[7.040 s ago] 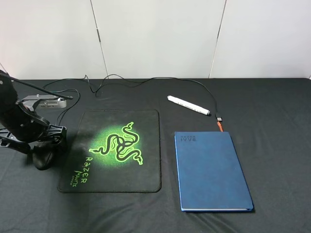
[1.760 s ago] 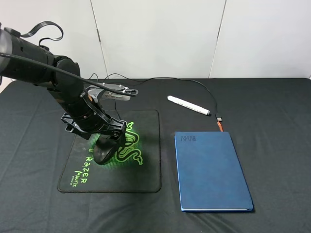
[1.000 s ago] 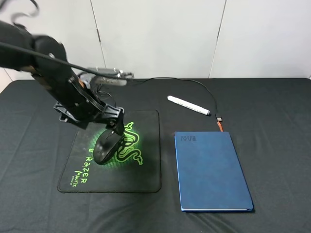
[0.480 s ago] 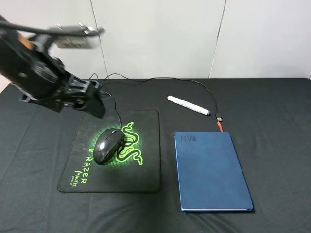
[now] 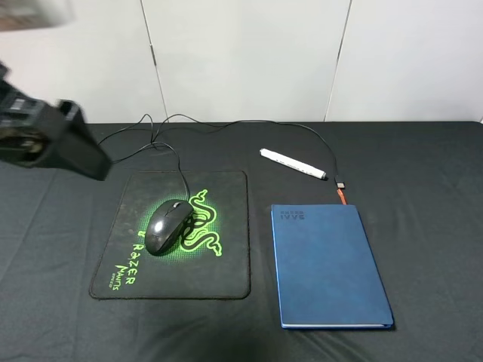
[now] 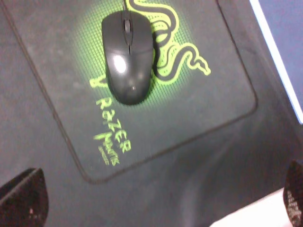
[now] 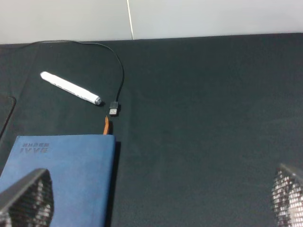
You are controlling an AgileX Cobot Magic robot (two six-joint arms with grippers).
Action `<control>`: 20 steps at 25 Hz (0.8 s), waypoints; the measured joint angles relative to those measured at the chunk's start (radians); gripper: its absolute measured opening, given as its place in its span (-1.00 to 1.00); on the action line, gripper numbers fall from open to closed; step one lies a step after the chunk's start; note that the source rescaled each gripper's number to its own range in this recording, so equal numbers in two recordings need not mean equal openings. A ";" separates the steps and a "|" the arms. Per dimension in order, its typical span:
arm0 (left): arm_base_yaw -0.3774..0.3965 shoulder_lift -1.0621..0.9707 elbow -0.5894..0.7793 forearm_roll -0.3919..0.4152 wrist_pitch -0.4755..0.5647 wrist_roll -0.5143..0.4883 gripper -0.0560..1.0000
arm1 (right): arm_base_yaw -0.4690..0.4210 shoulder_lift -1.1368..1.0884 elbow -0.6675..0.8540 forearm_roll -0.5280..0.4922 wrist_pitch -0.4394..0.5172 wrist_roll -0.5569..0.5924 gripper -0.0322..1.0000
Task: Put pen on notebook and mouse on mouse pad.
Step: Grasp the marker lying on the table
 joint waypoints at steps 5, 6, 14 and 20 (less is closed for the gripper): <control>0.000 -0.102 0.000 0.000 0.106 -0.045 1.00 | 0.000 0.000 0.000 0.000 0.000 0.000 1.00; 0.000 -0.124 0.000 0.000 0.123 -0.047 1.00 | 0.000 0.000 0.000 0.000 0.000 0.000 1.00; 0.000 -0.309 0.000 0.000 0.183 -0.040 1.00 | 0.000 0.000 0.000 0.000 0.000 0.000 1.00; 0.000 -0.474 0.000 -0.025 0.184 0.001 1.00 | 0.000 0.000 0.000 0.000 0.000 0.000 1.00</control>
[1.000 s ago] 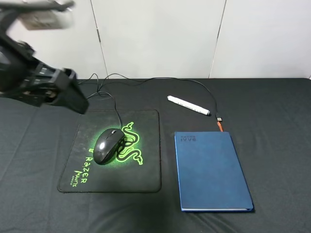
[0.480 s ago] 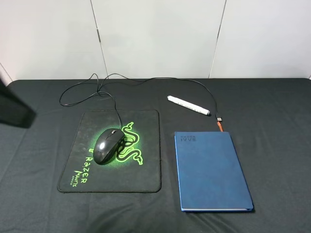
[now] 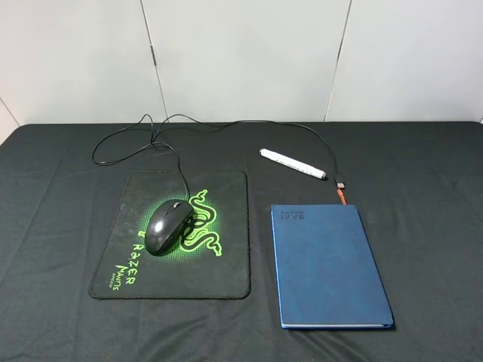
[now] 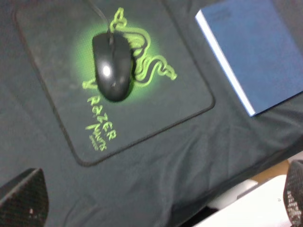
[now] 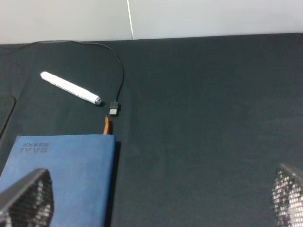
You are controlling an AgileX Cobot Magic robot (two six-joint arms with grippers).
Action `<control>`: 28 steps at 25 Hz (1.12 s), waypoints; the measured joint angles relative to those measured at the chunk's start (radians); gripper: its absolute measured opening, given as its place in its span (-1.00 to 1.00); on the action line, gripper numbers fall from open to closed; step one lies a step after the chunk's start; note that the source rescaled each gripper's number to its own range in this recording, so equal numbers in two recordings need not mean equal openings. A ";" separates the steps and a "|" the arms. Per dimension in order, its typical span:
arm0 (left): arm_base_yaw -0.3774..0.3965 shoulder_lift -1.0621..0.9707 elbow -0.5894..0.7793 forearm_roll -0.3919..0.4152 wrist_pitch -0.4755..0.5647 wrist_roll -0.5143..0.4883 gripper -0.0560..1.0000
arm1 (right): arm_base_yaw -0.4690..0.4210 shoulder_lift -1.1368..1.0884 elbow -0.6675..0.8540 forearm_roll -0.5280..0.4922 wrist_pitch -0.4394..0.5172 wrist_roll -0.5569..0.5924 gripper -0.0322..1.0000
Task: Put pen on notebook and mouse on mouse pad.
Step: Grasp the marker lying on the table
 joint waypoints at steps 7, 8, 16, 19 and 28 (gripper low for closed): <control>0.000 -0.109 0.000 -0.026 0.001 0.131 1.00 | 0.000 0.000 0.000 0.000 0.000 0.000 1.00; 0.000 -0.113 0.001 -0.026 0.001 0.151 1.00 | 0.000 0.000 0.000 0.000 0.000 0.000 1.00; 0.092 -0.158 0.160 -0.029 0.001 0.227 1.00 | 0.000 0.000 0.000 0.000 0.000 0.000 1.00; 0.137 -0.217 0.259 -0.028 0.001 0.230 1.00 | 0.000 0.000 0.000 0.000 0.000 0.000 1.00; 0.280 -0.441 0.462 0.017 -0.117 0.237 1.00 | 0.000 0.000 0.000 0.000 0.000 0.000 1.00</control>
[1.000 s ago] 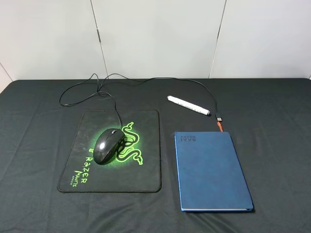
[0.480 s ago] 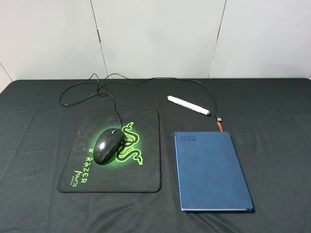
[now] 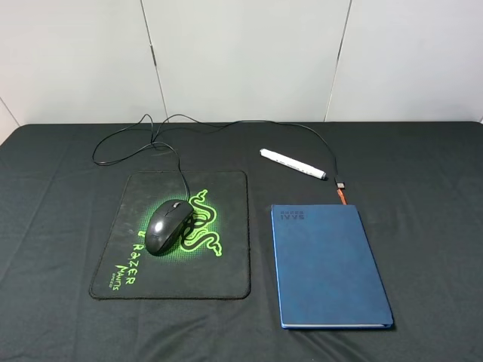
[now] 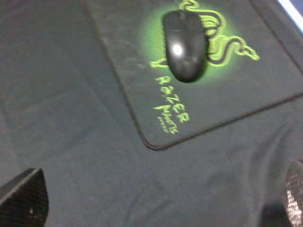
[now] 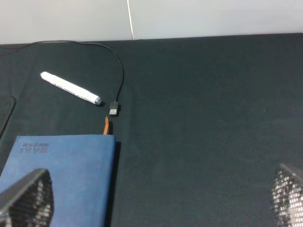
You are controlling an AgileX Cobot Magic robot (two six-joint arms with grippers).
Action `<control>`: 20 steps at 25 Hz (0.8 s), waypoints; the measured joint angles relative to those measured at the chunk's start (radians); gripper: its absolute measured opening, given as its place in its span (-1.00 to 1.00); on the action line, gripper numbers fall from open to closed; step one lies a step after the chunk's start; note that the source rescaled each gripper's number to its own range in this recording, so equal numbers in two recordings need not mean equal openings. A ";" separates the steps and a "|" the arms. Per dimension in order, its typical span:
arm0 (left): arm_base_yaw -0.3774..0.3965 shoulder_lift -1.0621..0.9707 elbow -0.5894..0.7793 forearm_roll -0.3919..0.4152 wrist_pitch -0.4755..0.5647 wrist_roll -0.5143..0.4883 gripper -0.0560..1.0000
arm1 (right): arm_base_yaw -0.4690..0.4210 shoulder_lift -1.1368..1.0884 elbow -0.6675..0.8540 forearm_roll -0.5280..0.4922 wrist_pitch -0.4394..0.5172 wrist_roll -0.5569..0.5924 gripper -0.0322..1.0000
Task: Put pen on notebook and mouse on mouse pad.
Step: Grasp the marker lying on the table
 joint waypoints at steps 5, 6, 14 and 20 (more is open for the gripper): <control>0.057 -0.069 0.014 0.004 -0.023 0.030 1.00 | 0.000 0.000 0.000 0.000 0.000 0.000 1.00; 0.064 -0.083 0.014 0.004 -0.024 0.031 1.00 | 0.000 0.000 0.000 0.000 0.000 0.000 1.00; 0.080 -0.129 0.014 0.014 -0.023 0.034 1.00 | 0.000 0.000 0.000 0.000 0.000 0.000 1.00; 0.080 -0.129 0.014 0.033 -0.023 0.034 1.00 | 0.000 0.000 0.000 0.000 0.000 0.000 1.00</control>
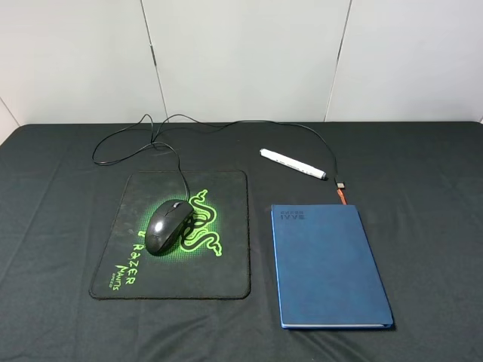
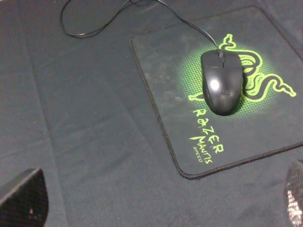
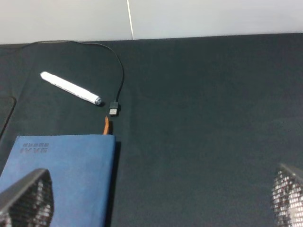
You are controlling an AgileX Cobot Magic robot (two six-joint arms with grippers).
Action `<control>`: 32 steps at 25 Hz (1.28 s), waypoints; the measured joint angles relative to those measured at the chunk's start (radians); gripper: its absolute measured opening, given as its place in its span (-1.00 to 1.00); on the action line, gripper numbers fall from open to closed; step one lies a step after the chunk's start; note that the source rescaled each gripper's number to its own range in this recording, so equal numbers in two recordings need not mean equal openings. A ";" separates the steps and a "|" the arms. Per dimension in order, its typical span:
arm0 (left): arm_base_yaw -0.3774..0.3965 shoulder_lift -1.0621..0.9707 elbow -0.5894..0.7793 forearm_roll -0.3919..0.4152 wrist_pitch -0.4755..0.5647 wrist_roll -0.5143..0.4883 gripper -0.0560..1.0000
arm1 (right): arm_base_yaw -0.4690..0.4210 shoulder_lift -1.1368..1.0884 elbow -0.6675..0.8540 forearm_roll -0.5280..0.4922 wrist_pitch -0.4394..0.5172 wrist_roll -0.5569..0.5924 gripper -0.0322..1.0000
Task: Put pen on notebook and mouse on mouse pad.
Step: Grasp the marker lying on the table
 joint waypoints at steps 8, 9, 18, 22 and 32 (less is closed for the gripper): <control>0.000 0.000 0.000 0.001 0.000 0.000 1.00 | 0.000 0.000 0.000 0.000 0.000 0.000 1.00; 0.000 0.000 0.000 0.001 0.000 0.000 1.00 | 0.000 0.000 0.000 0.000 0.000 0.000 1.00; 0.000 0.000 0.000 0.001 0.000 0.000 1.00 | 0.000 0.000 0.000 0.000 0.000 0.000 1.00; 0.000 0.000 0.000 0.003 0.000 0.000 1.00 | 0.000 0.000 0.000 0.000 0.000 0.000 1.00; 0.000 0.000 0.000 0.003 0.000 0.000 1.00 | 0.000 0.000 0.000 0.000 0.000 0.000 1.00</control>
